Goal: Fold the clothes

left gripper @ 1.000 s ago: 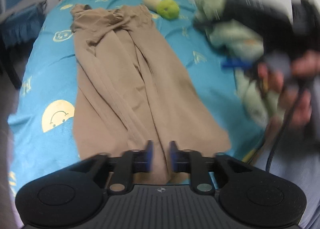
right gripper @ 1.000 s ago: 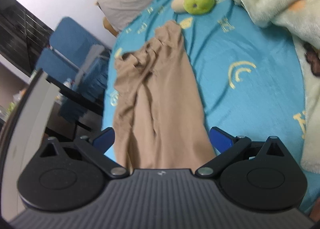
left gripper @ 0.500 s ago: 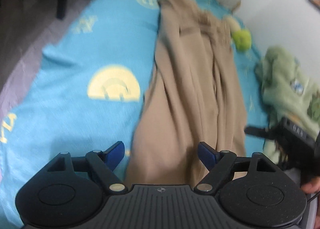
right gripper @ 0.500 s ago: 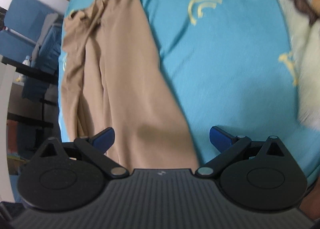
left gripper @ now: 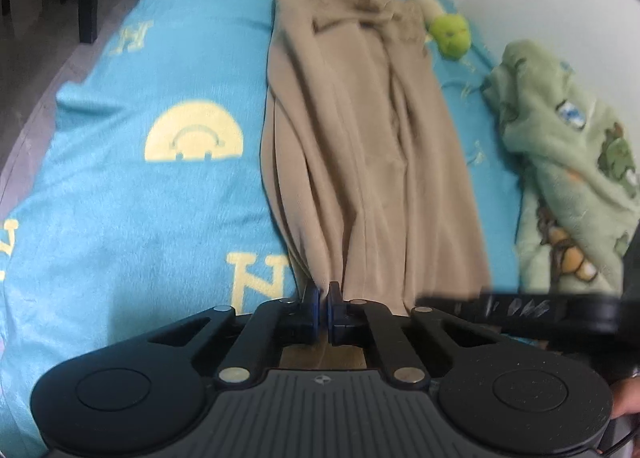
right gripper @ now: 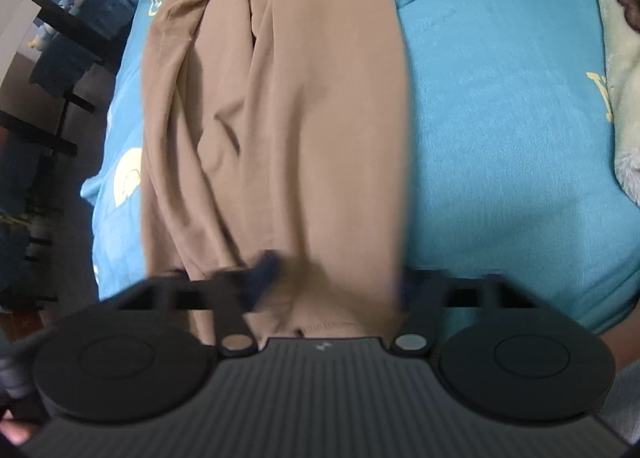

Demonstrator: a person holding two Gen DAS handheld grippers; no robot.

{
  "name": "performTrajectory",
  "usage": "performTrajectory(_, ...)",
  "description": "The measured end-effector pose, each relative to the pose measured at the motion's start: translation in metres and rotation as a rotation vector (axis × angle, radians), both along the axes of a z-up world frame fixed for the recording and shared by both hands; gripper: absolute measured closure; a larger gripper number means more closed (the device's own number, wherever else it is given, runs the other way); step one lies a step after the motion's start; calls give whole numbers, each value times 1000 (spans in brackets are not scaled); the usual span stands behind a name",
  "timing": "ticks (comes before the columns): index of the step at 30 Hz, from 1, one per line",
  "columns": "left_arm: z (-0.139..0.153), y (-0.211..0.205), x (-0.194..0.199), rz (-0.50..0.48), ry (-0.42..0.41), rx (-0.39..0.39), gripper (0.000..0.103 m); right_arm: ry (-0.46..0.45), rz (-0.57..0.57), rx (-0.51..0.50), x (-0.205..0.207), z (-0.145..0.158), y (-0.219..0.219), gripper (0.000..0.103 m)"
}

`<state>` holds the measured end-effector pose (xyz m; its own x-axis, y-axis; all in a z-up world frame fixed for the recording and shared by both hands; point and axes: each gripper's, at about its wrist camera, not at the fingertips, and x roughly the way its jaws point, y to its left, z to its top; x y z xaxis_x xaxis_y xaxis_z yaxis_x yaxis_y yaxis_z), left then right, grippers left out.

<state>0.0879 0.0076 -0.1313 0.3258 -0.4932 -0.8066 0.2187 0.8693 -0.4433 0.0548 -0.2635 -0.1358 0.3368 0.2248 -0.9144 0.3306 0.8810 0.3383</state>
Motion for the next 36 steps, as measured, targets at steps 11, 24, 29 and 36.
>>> performTrajectory(11,69,58,-50,167,-177,-267,101,-287,33,15,-41,92,-16,94)
performTrajectory(24,156,79,-153,210,-369,-392,101,-494,-22,197,-127,142,-70,94)
performTrajectory(29,180,54,-114,180,-453,-301,100,-546,-34,162,-88,159,-77,94)
performTrajectory(36,179,8,-14,195,-522,-164,100,-534,-45,105,17,152,-86,94)
